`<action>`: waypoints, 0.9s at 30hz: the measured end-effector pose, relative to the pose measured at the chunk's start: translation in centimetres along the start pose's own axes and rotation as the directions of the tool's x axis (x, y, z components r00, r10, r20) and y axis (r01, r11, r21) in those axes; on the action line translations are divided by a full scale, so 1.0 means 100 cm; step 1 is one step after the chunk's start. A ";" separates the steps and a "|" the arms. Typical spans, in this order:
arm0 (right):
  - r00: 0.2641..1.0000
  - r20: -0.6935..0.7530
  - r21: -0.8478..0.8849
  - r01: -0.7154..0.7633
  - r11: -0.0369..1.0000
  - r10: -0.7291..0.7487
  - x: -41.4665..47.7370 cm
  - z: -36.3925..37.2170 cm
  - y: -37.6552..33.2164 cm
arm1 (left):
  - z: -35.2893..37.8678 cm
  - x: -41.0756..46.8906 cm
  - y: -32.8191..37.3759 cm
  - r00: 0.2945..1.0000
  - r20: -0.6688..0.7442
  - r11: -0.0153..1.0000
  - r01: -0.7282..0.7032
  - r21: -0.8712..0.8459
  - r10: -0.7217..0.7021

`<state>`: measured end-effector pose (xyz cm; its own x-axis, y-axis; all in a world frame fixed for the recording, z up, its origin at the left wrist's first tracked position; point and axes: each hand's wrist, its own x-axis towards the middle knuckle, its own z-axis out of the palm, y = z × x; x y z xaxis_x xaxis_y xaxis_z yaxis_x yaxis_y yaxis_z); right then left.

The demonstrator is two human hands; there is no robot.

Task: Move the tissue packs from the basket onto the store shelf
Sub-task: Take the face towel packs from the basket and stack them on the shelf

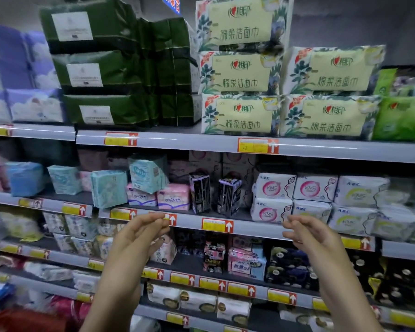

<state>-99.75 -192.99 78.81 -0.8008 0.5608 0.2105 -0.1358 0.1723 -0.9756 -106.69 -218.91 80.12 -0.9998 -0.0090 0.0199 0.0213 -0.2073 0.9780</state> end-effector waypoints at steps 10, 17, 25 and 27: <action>0.995 0.018 -0.017 -0.096 0.995 0.096 0.010 0.006 0.019 | 0.011 0.017 -0.025 0.998 -0.006 0.998 0.066 0.022 -0.066; 0.993 0.031 -0.032 -0.113 0.993 0.114 0.009 0.013 0.032 | 0.010 0.016 -0.038 0.996 -0.004 0.996 0.089 0.001 -0.089; 0.986 0.072 -0.065 -0.149 0.987 0.153 0.007 0.025 0.048 | 0.000 0.018 -0.051 0.991 0.005 0.991 0.133 0.008 -0.133; 0.980 0.091 -0.070 -0.170 0.983 0.176 0.005 0.028 0.055 | -0.005 0.018 -0.060 0.989 0.008 0.989 0.146 0.006 -0.146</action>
<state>-102.59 -194.04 73.34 -0.8619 0.5063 0.0289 0.0436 0.1308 -0.9904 -108.64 -218.15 74.16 -0.9921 0.0297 -0.1216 -0.1251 -0.2003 0.9717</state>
